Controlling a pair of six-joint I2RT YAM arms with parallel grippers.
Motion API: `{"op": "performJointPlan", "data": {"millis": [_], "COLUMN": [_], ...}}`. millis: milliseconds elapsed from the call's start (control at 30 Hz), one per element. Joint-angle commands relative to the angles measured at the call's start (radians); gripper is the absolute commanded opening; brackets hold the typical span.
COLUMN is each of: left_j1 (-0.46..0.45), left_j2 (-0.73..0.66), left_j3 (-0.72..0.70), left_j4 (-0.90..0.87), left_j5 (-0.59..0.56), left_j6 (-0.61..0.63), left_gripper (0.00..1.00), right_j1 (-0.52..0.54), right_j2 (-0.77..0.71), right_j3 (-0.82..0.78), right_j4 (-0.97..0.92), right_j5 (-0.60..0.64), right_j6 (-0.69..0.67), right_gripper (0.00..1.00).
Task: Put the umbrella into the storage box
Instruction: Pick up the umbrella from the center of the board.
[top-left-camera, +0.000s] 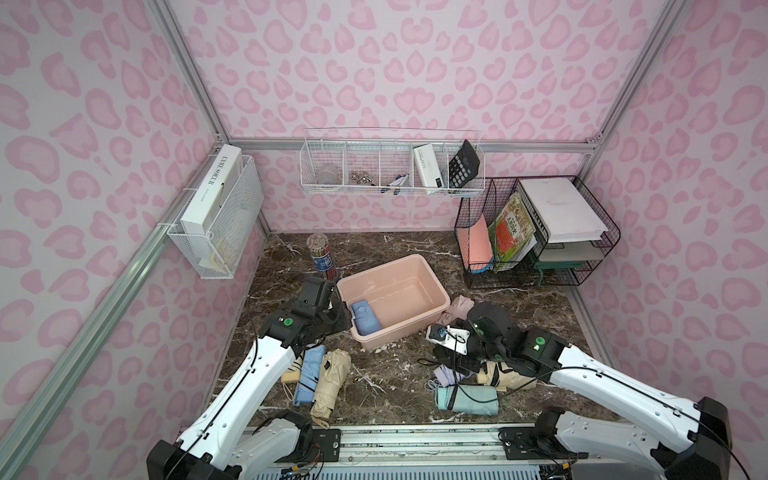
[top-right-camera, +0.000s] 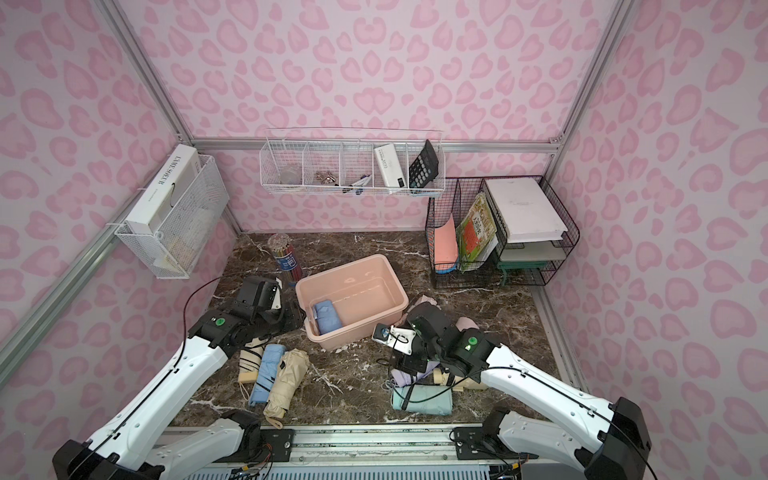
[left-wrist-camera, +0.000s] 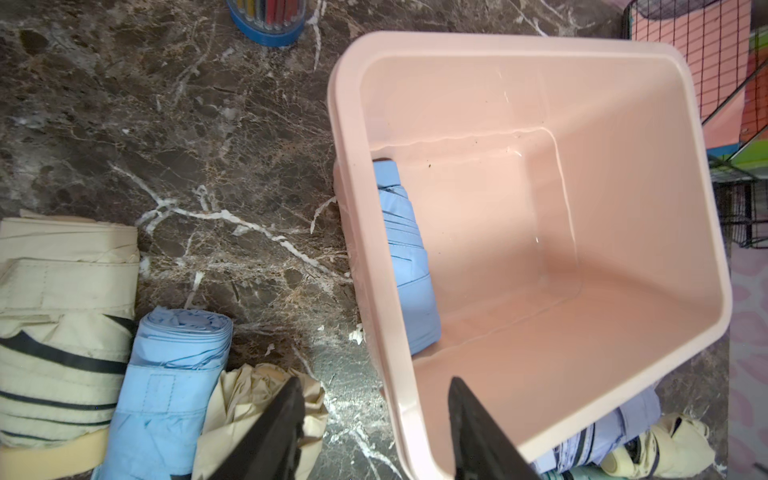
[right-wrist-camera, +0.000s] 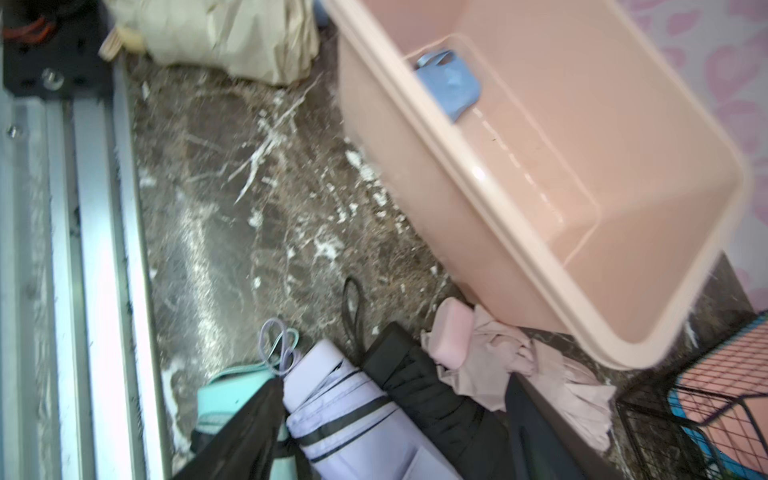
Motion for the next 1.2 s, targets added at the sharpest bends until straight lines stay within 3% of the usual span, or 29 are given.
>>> {"op": "performJointPlan", "data": {"millis": [0,400,1167], "left_j1": [0.000,0.000,0.001], "left_j2": [-0.041,-0.148,-0.160], "left_j3": [-0.036,-0.112,-0.134], "left_j4": [0.049,0.100,0.125], "left_j5": [-0.042,-0.097,-0.088], "left_j6": [-0.065,-0.137,-0.156], "left_gripper": [0.56,0.56,0.56], "right_j1": [0.039,0.102,0.121], "right_j2": [0.007,0.037,0.167], "right_j3": [-0.028,-0.130,-0.187], "right_j4": [-0.143,-0.213,-0.238], "right_j5": [0.001,0.020,0.053], "right_j6": [-0.111,-0.118,-0.144], "right_gripper": [0.77,0.78,0.77]}}
